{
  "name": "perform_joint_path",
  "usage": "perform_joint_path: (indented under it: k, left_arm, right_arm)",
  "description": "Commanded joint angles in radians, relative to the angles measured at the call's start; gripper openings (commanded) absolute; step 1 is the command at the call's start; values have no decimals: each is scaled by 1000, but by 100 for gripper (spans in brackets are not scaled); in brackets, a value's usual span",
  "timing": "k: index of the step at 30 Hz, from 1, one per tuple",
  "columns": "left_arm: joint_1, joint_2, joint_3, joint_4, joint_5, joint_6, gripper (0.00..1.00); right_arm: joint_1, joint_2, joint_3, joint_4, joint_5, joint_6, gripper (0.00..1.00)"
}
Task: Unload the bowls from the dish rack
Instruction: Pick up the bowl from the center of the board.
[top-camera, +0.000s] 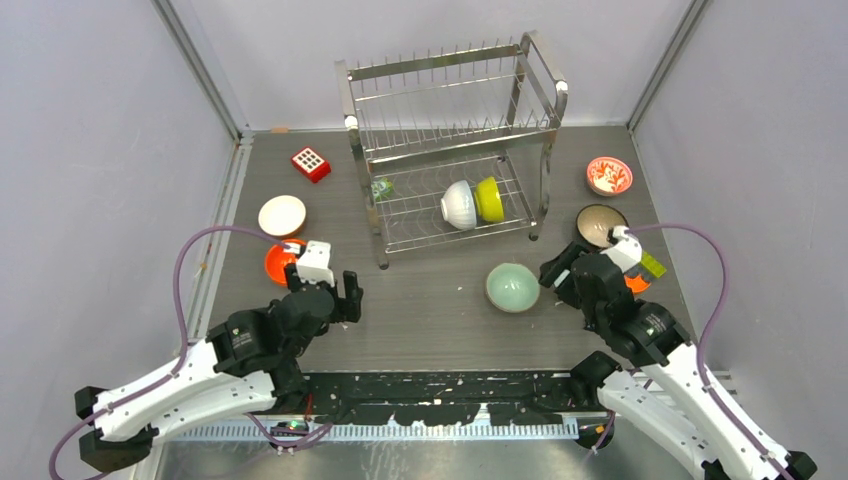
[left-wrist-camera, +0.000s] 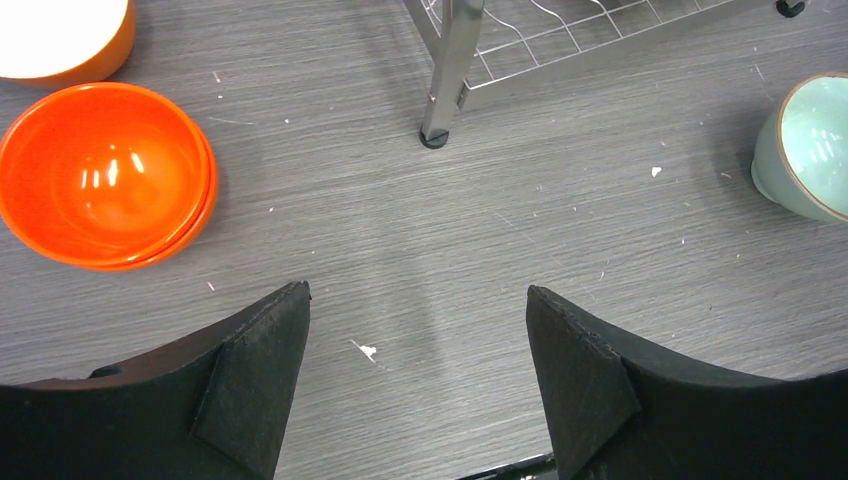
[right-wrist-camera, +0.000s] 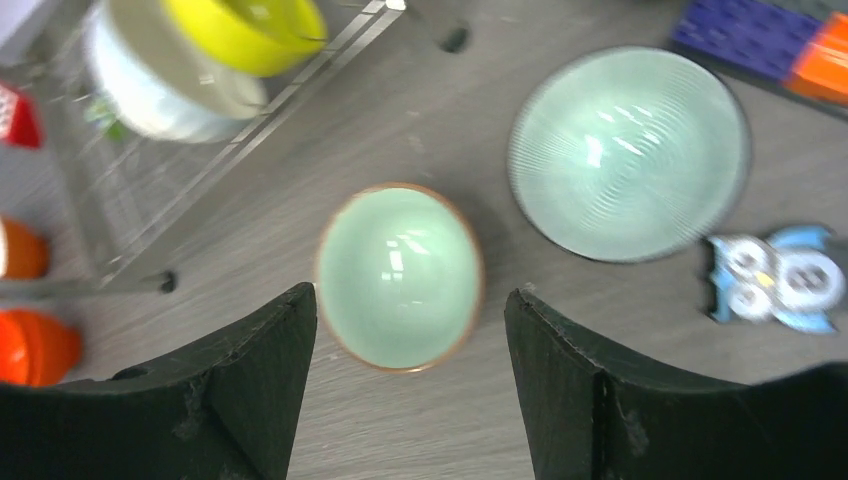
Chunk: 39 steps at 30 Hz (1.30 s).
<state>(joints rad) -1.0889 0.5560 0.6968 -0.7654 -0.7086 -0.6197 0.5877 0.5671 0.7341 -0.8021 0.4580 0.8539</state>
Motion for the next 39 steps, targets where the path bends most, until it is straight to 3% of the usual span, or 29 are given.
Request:
perform_joint_path:
  k: [1,7,11,18,23,27,39]
  left_arm:
    - [0,12,7,44,17,-3,80]
    - [0,1,7,45,46,-7,81]
    - [0,-11,-7,62,51,-16,80]
    - [-2,-1,-19,80,121,-42,80]
    - [-2,-32,-19,76,115,-44,81]
    - [-1,-68,-34,94,113,-45,80]
    - [-3,-28,-21,78,100,-46,80]
  right_arm:
    - [3,12,-34,-175,210,248,73]
    - [-36,38,-88,-202,307,429,73]
    - [-104,-1,-97,-233,362,456,69]
    - [-341,157,-93,-72,230,333,68]
    - [-519,224,-129,84,56,215,68]
    - [-620,277,-161,153,-24,163,61]
    - [-634,373,-236,261,-70,166,44]
